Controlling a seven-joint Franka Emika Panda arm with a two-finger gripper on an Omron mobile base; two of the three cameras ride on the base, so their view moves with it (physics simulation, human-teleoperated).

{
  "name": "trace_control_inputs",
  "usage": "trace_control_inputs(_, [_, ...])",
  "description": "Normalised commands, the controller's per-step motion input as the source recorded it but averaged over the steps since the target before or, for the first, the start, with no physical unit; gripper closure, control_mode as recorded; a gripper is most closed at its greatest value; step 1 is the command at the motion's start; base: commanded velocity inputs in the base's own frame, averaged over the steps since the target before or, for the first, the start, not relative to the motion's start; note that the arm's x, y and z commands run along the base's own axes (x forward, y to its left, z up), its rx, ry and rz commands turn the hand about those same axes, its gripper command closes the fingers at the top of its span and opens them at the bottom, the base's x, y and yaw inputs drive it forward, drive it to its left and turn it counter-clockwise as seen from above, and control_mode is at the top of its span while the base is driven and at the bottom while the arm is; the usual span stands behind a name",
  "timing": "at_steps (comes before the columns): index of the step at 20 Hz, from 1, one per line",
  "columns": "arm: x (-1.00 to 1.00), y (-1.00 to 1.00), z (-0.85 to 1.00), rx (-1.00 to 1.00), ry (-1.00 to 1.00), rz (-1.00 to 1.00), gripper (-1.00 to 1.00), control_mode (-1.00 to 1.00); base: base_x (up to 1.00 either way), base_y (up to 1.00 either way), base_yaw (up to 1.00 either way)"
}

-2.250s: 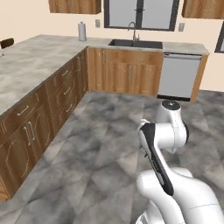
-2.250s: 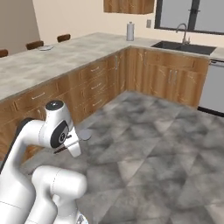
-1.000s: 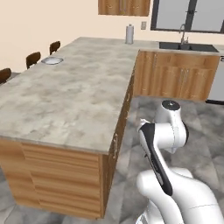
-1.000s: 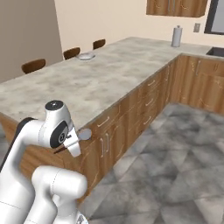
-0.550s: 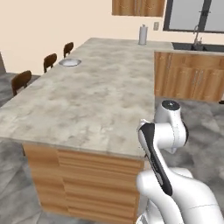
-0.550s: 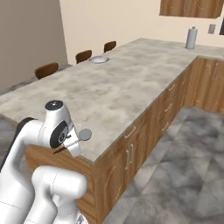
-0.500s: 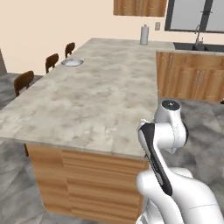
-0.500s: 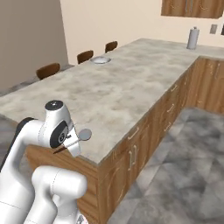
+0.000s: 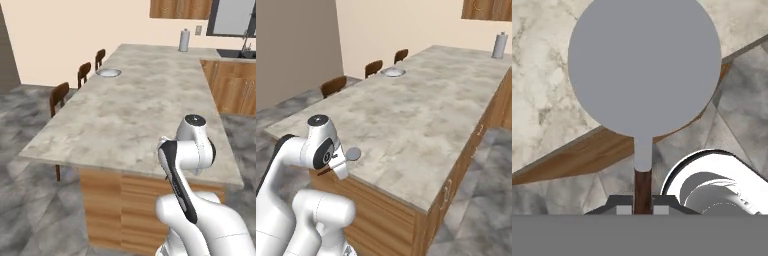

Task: Take the fork and place it on the left side of the plate. Then take the spoon and place it on the right side of the plate. Make sure they're directly next to the plate.

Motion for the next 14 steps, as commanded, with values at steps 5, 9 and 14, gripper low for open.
trace_control_inputs(5, [0.00,0.00,0.00,0.00,0.00,0.00,1.00,1.00,0.00,0.94,0.00])
trace_control_inputs(9, [0.00,0.00,0.00,0.00,0.00,0.00,1.00,1.00,0.01,0.94,0.00])
trace_control_inputs(14, [0.00,0.00,0.00,0.00,0.00,0.00,1.00,1.00,0.05,0.93,-0.03])
